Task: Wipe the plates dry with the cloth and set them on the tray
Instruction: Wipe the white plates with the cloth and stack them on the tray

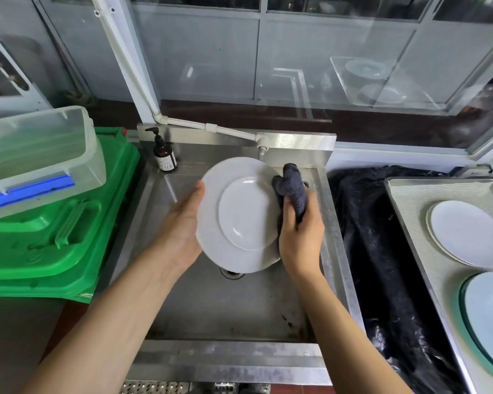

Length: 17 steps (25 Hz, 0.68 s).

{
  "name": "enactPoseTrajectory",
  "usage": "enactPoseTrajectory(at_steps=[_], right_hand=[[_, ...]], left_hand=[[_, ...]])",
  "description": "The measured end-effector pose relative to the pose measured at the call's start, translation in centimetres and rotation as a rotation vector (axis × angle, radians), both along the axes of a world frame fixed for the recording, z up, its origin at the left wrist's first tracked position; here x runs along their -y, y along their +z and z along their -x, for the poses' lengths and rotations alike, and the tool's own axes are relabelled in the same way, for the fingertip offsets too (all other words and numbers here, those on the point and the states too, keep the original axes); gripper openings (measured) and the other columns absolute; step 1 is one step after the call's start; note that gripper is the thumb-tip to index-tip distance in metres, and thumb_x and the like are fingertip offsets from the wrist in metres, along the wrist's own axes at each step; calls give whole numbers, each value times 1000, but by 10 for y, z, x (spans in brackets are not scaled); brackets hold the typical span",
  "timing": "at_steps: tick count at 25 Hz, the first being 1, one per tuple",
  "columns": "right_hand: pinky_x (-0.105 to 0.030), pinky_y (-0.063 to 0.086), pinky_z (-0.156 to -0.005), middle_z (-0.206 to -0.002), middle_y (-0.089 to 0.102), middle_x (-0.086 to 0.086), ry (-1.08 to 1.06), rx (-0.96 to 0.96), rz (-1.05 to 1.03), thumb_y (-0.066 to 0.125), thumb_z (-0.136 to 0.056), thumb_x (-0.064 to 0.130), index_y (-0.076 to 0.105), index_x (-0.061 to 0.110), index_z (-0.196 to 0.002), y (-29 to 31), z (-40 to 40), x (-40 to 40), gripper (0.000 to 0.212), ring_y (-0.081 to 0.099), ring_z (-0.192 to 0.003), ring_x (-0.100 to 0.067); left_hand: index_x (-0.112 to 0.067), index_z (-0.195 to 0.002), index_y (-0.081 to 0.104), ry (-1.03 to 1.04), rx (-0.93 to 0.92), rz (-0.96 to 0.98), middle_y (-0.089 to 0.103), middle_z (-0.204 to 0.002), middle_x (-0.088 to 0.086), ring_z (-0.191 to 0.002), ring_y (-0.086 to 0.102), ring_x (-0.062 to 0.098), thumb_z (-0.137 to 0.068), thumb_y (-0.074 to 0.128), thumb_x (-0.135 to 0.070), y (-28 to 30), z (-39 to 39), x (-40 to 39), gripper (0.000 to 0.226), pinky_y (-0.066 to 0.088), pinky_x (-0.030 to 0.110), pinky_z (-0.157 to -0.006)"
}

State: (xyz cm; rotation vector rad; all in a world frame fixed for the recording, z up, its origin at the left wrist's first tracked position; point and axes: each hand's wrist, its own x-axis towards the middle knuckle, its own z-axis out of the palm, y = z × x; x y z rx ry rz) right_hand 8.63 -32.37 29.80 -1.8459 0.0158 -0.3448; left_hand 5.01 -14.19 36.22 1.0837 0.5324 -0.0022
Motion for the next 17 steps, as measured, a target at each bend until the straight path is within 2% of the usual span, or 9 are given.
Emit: enactPoseTrajectory(at_steps=[3,5,7,9,11,13,15,17], right_hand=[[-32,34,-121,-150,53,1,168,153,105,54,-102,25,52,14,-145,4,4,-13,44,44,-142,-6],[-35,26,-125,-154,47,2,307,264,193,52,-103,27,47,17,-148,1,15,-25,46,37,-148,-9],[-37,23,-126,-155,46,2,404,317,227,50,-104,32,45,19,-149,-7,24,-26,47,34,-150,-10],[-38,27,-125,-153,45,6,325,254,146,52,-104,21,46,16,-149,-13,22,-17,46,34,-148,-2],[-38,31,-123,-150,45,11,160,122,56,57,-102,10,48,14,-148,-14,18,-10,47,36,-142,5],[-36,30,-123,-149,47,8,149,118,62,58,-101,11,50,13,-146,-14,21,-6,45,38,-143,-1],[-39,28,-124,-153,47,2,299,189,116,54,-102,16,48,15,-147,-18,34,-6,46,37,-147,-10],[-46,28,-124,-156,46,-2,420,260,193,53,-100,16,45,18,-147,-30,48,-1,48,34,-151,-15]], left_hand=[[-11,-111,72,72,-63,-48,77,-105,7,-99,74,25,-100,58,-33,-14,-1,17,28,56,41,-91],[-12,-95,74,115,-111,-39,79,-91,9,-81,75,23,-98,62,-31,-22,-5,23,22,58,34,-76],[-11,-90,77,116,-104,4,78,-92,13,-80,76,25,-98,63,-30,-28,-9,24,25,59,31,-66],[-16,-83,81,114,-91,-12,79,-93,10,-83,77,24,-98,62,-34,-34,-10,24,30,60,31,-63],[-28,-76,82,126,-93,-51,79,-88,1,-82,77,19,-97,63,-38,-37,-9,28,30,60,31,-66],[-24,-80,81,156,-119,-69,79,-86,0,-87,76,21,-96,65,-38,-35,-12,37,26,59,35,-77],[-12,-100,76,183,-133,-28,77,-94,11,-96,71,31,-97,63,-34,-33,-18,45,26,57,42,-86],[-3,-117,68,192,-135,26,72,-108,20,-102,67,36,-98,60,-33,-32,-23,49,36,56,48,-90]])
